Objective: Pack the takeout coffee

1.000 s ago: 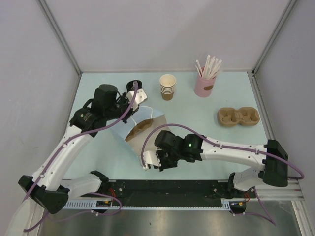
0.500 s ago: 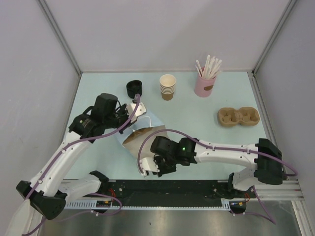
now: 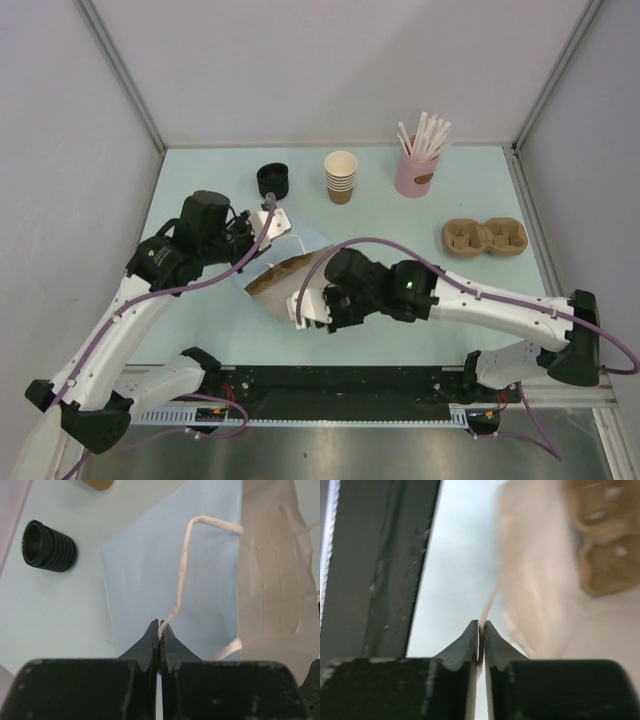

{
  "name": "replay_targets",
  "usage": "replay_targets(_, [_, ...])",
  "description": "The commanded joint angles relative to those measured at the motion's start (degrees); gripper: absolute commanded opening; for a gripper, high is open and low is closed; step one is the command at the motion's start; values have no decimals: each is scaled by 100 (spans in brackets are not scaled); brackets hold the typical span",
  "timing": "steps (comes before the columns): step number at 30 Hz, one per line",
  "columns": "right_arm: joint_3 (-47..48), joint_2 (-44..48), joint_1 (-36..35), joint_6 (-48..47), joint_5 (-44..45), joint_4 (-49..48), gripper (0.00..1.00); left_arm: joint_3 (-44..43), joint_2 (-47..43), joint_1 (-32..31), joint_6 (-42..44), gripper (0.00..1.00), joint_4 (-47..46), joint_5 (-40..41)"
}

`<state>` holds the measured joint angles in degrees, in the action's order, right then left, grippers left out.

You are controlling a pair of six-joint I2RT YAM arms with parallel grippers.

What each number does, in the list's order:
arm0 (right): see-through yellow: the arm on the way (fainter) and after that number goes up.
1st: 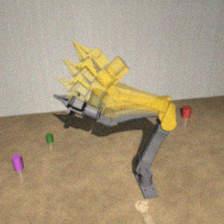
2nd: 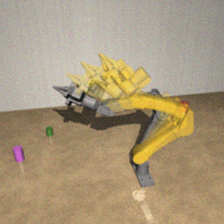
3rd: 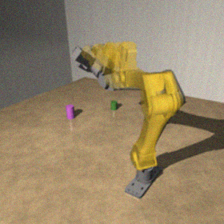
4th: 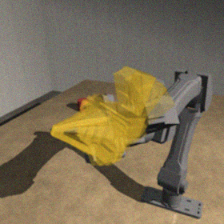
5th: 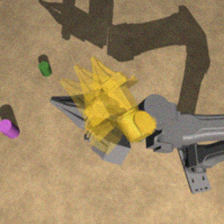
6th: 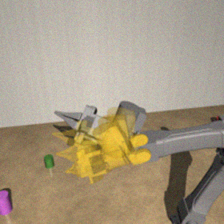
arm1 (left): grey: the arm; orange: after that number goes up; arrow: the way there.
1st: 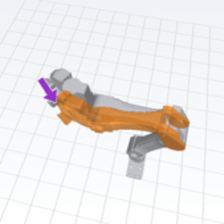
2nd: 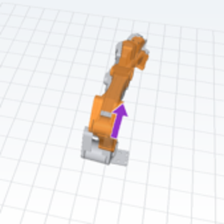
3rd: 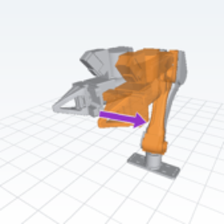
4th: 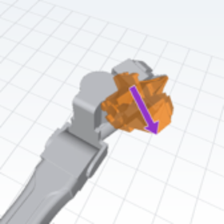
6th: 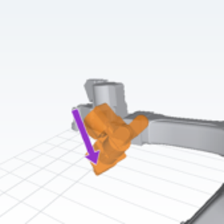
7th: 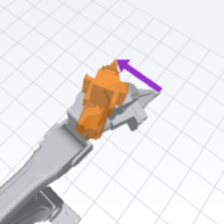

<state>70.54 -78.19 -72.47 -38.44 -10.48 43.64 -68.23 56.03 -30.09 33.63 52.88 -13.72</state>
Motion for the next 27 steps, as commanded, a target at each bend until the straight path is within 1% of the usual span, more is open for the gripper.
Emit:
replay_targets(1, [451, 287, 356, 135, -270, 30, 21, -508, 250, 20, -190, 0, -138, -113])
replay_targets(3, [452, 226, 338, 143, -323, 162, 35, -228, 277, 20, -260, 0, -269, -167])
replay_targets(4, [452, 208, 338, 143, -367, 215, 47, -104, 277, 20, -278, 0, -409, -158])
replay_targets(7, [460, 409, 373, 99, -647, 242, 57, 222, 216, 20, -321, 0, -568, -149])
replay_targets(10, [688, 595, 584, 126, -1034, 215, 57, 354, 57, 20, -296, 0, -569, -184])
replay_targets(12, [846, 542, 646, 187, -991, 146, 55, 398, 4, 20, -252, 0, -499, -263])
replay_targets(15, [838, 297, 637, 240, -903, -91, 45, 450, -4, 29, -199, 0, -437, -377])
replay_targets(16, [821, 104, 646, 301, -860, -179, 37, 459, -4, 20, -207, 0, -437, -404])
replay_targets(17, [777, 16, 646, 310, -781, -267, 34, 468, 4, 20, -207, 0, -437, -413])
replay_targets(21, [566, -240, 497, 196, -368, -689, 32, 521, -31, 20, -313, 0, -603, -273])
replay_targets(24, [557, -275, 225, 12, 10, -716, 32, 538, -22, 29, -392, 0, -726, -44])
replay_targets(27, [531, -363, -179, -313, 607, -620, 33, 477, 48, 20, -462, 0, -788, 36])
